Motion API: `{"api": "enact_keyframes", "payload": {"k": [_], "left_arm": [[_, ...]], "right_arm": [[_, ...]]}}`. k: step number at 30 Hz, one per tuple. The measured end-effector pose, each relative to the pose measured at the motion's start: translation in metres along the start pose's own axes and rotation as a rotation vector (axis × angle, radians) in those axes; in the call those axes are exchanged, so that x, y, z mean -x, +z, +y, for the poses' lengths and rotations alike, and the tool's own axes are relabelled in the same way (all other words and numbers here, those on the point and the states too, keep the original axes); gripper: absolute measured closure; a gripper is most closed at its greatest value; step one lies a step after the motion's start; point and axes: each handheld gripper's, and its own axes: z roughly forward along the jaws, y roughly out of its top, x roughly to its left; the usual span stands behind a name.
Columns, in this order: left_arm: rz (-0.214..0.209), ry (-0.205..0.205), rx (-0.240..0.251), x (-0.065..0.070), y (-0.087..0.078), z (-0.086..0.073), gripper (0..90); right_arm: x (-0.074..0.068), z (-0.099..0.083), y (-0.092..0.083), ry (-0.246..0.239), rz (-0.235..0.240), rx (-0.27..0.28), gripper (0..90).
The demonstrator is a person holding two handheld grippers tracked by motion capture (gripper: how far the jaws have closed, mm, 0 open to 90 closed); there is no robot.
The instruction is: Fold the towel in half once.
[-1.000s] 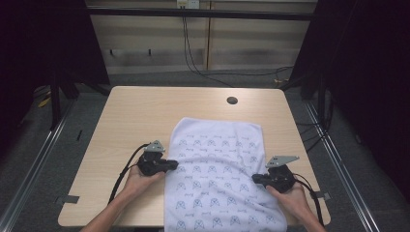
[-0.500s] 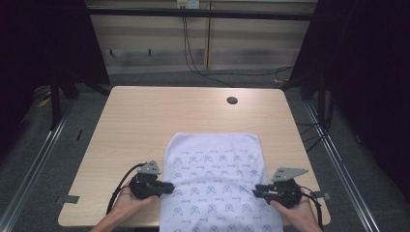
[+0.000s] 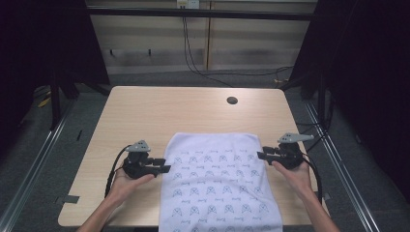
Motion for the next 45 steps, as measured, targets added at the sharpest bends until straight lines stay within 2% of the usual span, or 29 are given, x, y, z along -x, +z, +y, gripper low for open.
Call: {"api": "enact_keyframes", "payload": {"k": [3, 5, 8, 10, 11, 13, 15, 17, 19, 21, 24, 25, 26, 27, 28, 29, 30, 32, 34, 36, 38, 40, 43, 45], "left_arm": [[0.025, -0.023, 0.010, -0.011, 0.003, 0.007, 55.0], [0.050, -0.028, 0.015, -0.018, 0.008, 0.013, 54.6], [0.062, -0.047, 0.031, -0.028, 0.015, 0.021, 57.0], [0.085, -0.035, 0.021, -0.035, 0.020, 0.027, 58.7], [0.093, -0.039, 0.036, -0.038, 0.021, 0.028, 58.6], [0.094, -0.063, 0.057, -0.045, 0.023, 0.031, 58.5], [0.107, -0.062, 0.052, -0.051, 0.026, 0.033, 58.2], [0.106, -0.089, 0.078, -0.057, 0.028, 0.032, 57.2], [0.116, -0.090, 0.068, -0.061, 0.031, 0.032, 56.7], [0.118, -0.099, 0.051, -0.065, 0.035, 0.032, 55.7], [0.115, -0.098, 0.024, -0.070, 0.042, 0.034, 55.5], [0.115, -0.098, 0.027, -0.072, 0.045, 0.034, 55.6], [0.112, -0.110, 0.034, -0.073, 0.048, 0.035, 55.9], [0.112, -0.111, 0.029, -0.074, 0.052, 0.036, 55.9], [0.131, -0.101, 0.014, -0.074, 0.055, 0.037, 55.9], [0.151, -0.106, 0.017, -0.073, 0.057, 0.038, 55.6], [0.150, -0.112, 0.034, -0.070, 0.060, 0.039, 53.7], [0.192, -0.066, -0.002, -0.063, 0.064, 0.042, 53.3], [0.183, -0.064, -0.003, -0.062, 0.065, 0.042, 53.1], [0.184, -0.085, -0.004, -0.065, 0.068, 0.039, 53.8], [0.155, -0.126, 0.015, -0.069, 0.067, 0.038, 56.7], [0.153, -0.116, 0.005, -0.072, 0.067, 0.038, 60.9], [0.139, -0.126, 0.010, -0.071, 0.070, 0.037, 66.8], [0.129, -0.105, -0.003, -0.070, 0.071, 0.037, 72.5]], "right_arm": [[0.015, 0.010, 0.012, 0.014, -0.014, 0.015, 63.2], [0.022, 0.017, 0.025, 0.006, -0.025, -0.009, 63.0], [0.031, 0.026, 0.046, 0.012, -0.033, -0.020, 62.7], [0.037, 0.030, 0.061, 0.017, -0.041, -0.031, 61.3], [0.040, 0.031, 0.067, 0.023, -0.052, -0.043, 59.6], [0.045, 0.033, 0.078, 0.034, -0.058, -0.054, 58.8], [0.048, 0.032, 0.086, 0.049, -0.074, -0.060, 56.8], [0.051, 0.031, 0.092, 0.048, -0.097, -0.073, 55.0], [0.052, 0.027, 0.096, 0.042, -0.109, -0.088, 54.7], [0.051, 0.024, 0.095, 0.043, -0.111, -0.084, 60.8], [0.049, 0.021, 0.091, 0.055, -0.078, -0.086, 78.7], [0.047, 0.021, 0.090, 0.055, -0.070, -0.084, 84.1], [0.047, 0.020, 0.088, 0.062, -0.062, -0.078, 85.5], [0.046, 0.020, 0.086, 0.077, -0.050, -0.068, 86.2], [0.045, 0.020, 0.084, 0.076, -0.042, -0.058, 86.5], [0.044, 0.021, 0.083, 0.073, -0.038, -0.058, 86.6], [0.043, 0.021, 0.081, 0.065, -0.038, -0.060, 86.6], [0.041, 0.022, 0.078, 0.069, -0.021, -0.044, 86.6], [0.040, 0.022, 0.075, 0.071, -0.017, -0.030, 86.6], [0.040, 0.021, 0.072, 0.083, -0.010, -0.020, 86.5], [0.040, 0.019, 0.070, 0.086, -0.008, -0.016, 86.4], [0.039, 0.018, 0.068, 0.088, -0.009, -0.016, 86.4], [0.040, 0.018, 0.067, 0.091, 0.003, -0.006, 86.4], [0.039, 0.019, 0.067, 0.094, 0.006, -0.006, 86.4]]}}
